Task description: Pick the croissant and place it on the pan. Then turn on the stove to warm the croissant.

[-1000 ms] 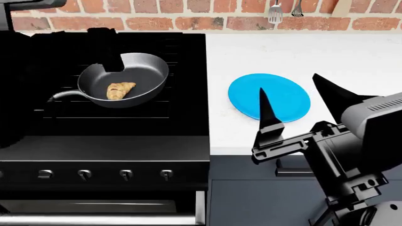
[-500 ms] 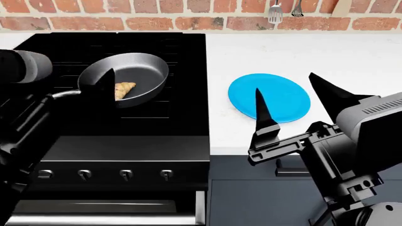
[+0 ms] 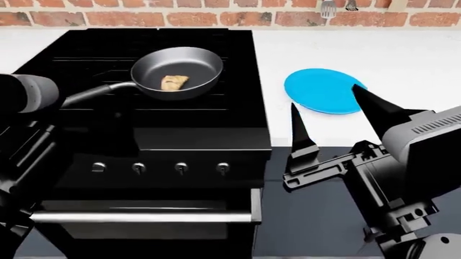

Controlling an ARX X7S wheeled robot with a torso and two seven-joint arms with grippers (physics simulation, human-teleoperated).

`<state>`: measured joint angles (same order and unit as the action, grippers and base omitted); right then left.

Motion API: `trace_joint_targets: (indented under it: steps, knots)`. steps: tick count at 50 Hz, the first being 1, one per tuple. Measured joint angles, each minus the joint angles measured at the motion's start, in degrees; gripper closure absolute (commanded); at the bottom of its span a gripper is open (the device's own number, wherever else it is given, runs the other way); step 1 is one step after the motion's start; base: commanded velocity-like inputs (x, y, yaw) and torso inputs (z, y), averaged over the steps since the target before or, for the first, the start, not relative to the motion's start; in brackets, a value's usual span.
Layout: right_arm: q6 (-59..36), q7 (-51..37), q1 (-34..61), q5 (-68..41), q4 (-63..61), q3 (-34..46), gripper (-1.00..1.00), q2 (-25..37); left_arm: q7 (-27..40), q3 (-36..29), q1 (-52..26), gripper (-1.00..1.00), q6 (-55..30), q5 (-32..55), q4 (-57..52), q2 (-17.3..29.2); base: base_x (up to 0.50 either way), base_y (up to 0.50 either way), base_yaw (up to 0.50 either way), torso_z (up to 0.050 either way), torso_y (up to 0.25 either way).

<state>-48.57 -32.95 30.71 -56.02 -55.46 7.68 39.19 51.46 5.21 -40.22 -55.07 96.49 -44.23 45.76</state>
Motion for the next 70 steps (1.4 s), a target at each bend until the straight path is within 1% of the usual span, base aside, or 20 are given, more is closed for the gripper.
trace_joint_targets:
  steps: [24,32,40,55,63,70]
  knots:
    - [0.7,-0.6,0.4,-0.5,-0.1,0.4,-1.00,0.8,0.3,-0.7,-0.3,-1.00,0.4,0.4,-0.2,0.1,0.00,0.50,0.00,0.000,0.000]
    - [1.2,-0.9,-0.1,-0.8,0.2,0.4,-1.00,0.9,-1.0,-1.2,0.4,-1.00,-0.1,-3.7,-1.5,-0.3,0.00,0.00,0.00,0.000,0.000]
    - [1.8,-0.9,-0.5,-0.7,0.5,0.4,-1.00,1.0,-3.9,-1.5,0.5,-1.00,0.1,-8.0,-3.5,-0.9,0.00,0.00,0.00,0.000,0.000]
    - [2.5,-1.4,-0.8,-1.0,0.6,0.4,-1.00,1.2,-5.7,-2.9,-0.1,-1.00,-0.5,-10.5,-5.5,-1.0,0.00,0.00,0.00,-0.050,0.000]
    - [2.7,-2.1,-0.7,-2.1,0.3,-0.1,-1.00,1.6,-5.0,-2.2,0.5,-1.00,0.0,-9.2,-6.9,-0.3,0.00,0.00,0.00,-0.050,0.000]
    - [2.8,-3.0,-0.4,-3.7,-0.3,-0.8,-1.00,2.1,-4.1,-0.2,3.0,-1.00,1.4,-7.3,-9.0,0.6,0.00,0.00,0.00,-0.050,0.000]
